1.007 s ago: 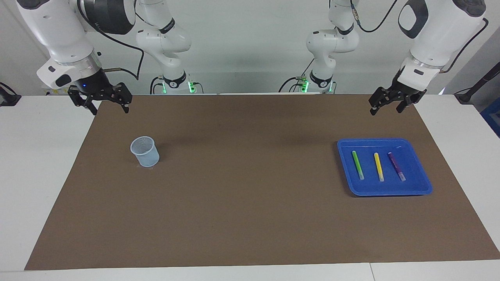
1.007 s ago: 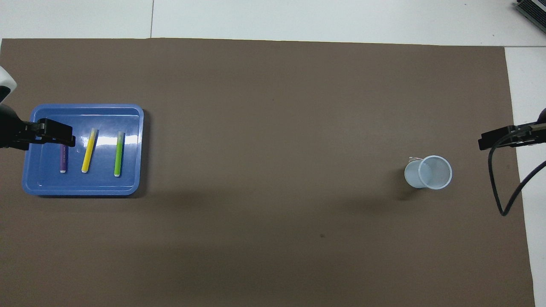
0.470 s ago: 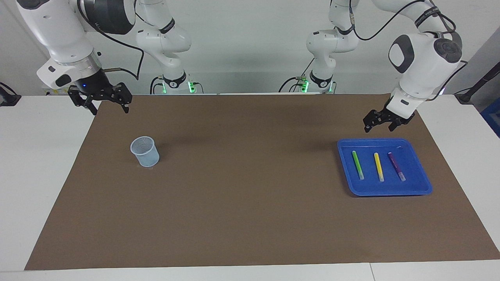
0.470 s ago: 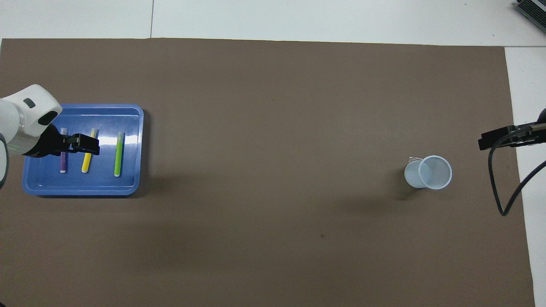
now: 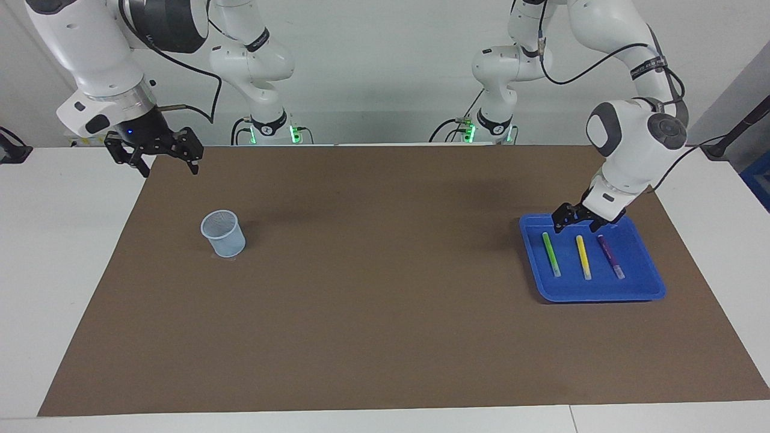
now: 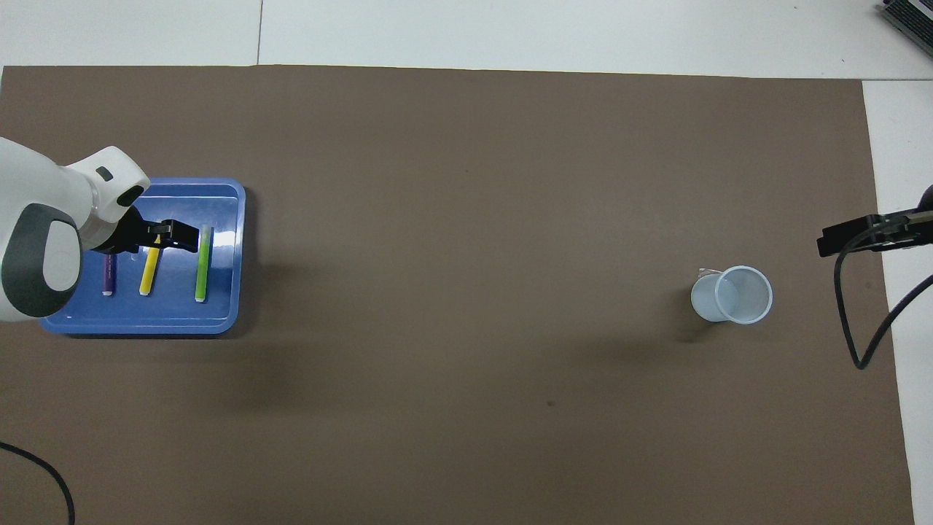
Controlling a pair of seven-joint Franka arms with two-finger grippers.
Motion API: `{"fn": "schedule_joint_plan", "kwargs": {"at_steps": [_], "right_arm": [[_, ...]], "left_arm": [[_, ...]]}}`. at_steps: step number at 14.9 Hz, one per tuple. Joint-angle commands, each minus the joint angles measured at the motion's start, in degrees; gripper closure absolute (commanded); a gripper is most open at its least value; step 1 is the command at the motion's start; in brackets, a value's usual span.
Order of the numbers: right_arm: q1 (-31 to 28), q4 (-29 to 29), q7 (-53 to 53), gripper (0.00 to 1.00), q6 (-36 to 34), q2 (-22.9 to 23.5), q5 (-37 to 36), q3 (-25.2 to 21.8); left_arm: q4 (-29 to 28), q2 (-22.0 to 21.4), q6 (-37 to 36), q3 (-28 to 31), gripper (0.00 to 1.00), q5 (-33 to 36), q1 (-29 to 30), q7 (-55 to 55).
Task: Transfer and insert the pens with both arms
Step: 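Lower the left gripper onto the green pen in the blue tray, then grasp the green pen and lift it out with the left gripper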
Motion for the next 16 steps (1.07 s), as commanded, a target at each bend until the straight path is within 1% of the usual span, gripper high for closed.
{"fn": "schedule_joint_plan", "kwargs": {"at_steps": [1, 3, 5, 8, 10, 12, 16], "right_arm": [[0.12, -0.17, -0.22, 0.00, -0.04, -0.11, 0.63, -0.15], [0.12, -0.17, -0.22, 0.00, -0.04, -0.11, 0.63, -0.15], [0.12, -0.17, -0.22, 0.00, -0.04, -0.11, 0.63, -0.15], [0.12, -0.17, -0.22, 0.00, -0.04, -0.11, 0.63, -0.15], [0.12, -0.17, -0.22, 0.00, -0.04, -0.11, 0.63, -0.15], [0.12, -0.17, -0.22, 0.00, -0.04, -0.11, 0.63, -0.15], [0.12, -0.17, -0.22, 0.00, -0.04, -0.11, 0.63, -0.15]], "left_arm": [[-0.37, 3.05, 4.15, -0.13, 0.00, -0.94, 0.12, 1.48], [-0.46, 5.07, 7.31, -0.13, 0.00, -0.94, -0.14, 1.48], [-0.63, 6.13, 8.82, -0.22, 0.00, -0.94, -0.14, 1.57], [-2.38, 6.40, 9.61, -0.13, 0.07, -0.94, -0.14, 1.65], [-4.05, 6.14, 11.97, -0.22, 0.14, -0.94, -0.14, 1.92], [-5.02, 6.13, 13.04, -0.22, 0.33, -0.94, 0.03, 1.92], [-4.41, 6.22, 12.95, -0.22, 0.71, -0.94, -0.32, 1.83]]}}
